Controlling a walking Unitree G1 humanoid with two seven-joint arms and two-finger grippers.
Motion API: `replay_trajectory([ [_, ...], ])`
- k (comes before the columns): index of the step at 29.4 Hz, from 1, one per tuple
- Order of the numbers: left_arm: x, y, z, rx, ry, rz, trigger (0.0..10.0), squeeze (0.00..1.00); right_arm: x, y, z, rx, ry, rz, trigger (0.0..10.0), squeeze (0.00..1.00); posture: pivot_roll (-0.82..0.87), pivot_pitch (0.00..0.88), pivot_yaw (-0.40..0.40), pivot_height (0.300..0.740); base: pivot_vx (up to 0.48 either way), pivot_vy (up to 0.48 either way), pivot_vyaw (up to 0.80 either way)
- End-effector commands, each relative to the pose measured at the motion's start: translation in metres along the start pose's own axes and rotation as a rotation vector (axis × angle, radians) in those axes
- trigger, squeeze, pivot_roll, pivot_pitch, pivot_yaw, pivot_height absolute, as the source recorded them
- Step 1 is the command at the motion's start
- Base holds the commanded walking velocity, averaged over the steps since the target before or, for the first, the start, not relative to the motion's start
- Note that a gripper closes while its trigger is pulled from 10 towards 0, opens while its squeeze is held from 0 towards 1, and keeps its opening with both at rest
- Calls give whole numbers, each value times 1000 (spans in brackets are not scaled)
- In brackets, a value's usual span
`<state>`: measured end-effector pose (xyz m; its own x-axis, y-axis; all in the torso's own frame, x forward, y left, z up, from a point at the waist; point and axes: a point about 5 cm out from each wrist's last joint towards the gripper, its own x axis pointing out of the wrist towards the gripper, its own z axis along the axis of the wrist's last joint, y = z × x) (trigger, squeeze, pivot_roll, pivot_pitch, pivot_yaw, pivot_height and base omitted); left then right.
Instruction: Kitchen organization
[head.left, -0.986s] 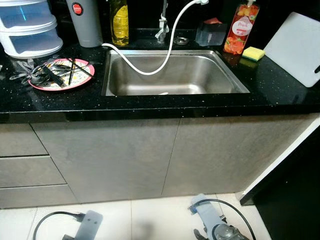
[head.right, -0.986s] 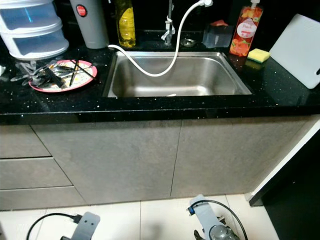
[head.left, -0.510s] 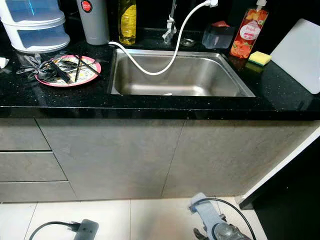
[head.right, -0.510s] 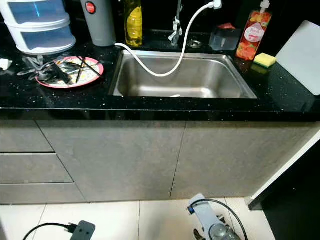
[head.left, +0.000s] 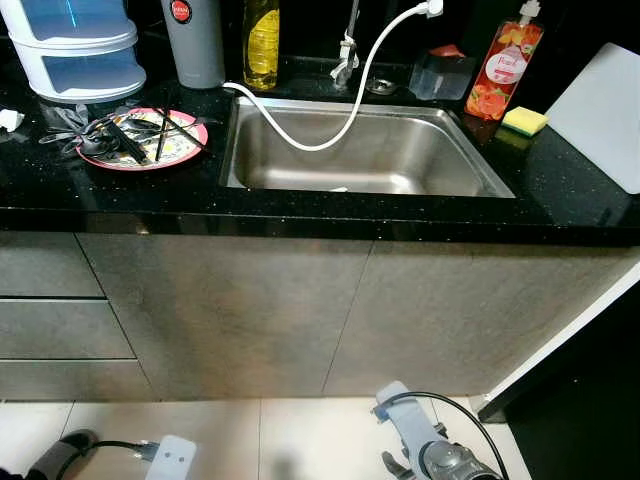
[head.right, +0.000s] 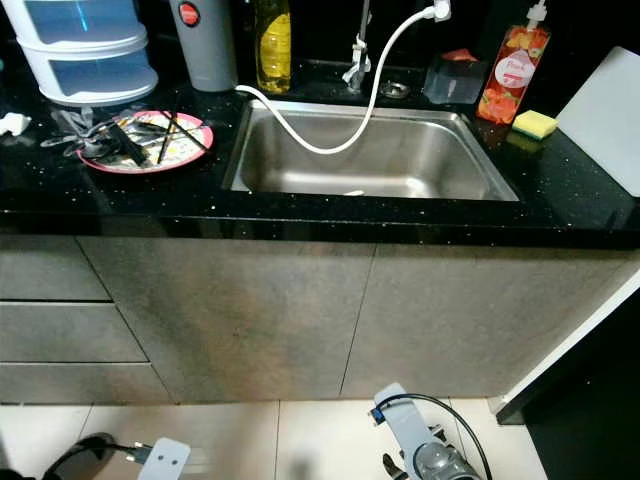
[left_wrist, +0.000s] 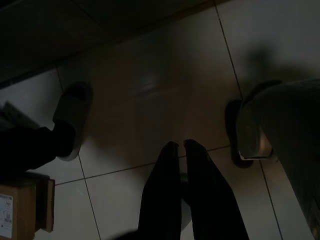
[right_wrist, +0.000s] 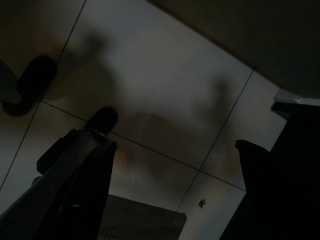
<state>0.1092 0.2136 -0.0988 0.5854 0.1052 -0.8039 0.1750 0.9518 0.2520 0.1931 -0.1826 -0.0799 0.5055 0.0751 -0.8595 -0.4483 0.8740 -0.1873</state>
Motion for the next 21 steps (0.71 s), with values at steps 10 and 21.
replay_trajectory([
  [10, 0, -3, -2, 30, 11, -29, 10000, 0, -1, -6, -4, 43, 9, -28, 10000, 0, 301, 0, -58, 740, 0, 0, 0],
  [21, 0, -5, -2, 62, 11, -45, 10000, 0, -1, -1, -5, 29, 11, -14, 10000, 0, 311, 0, -59, 740, 0, 0, 0],
])
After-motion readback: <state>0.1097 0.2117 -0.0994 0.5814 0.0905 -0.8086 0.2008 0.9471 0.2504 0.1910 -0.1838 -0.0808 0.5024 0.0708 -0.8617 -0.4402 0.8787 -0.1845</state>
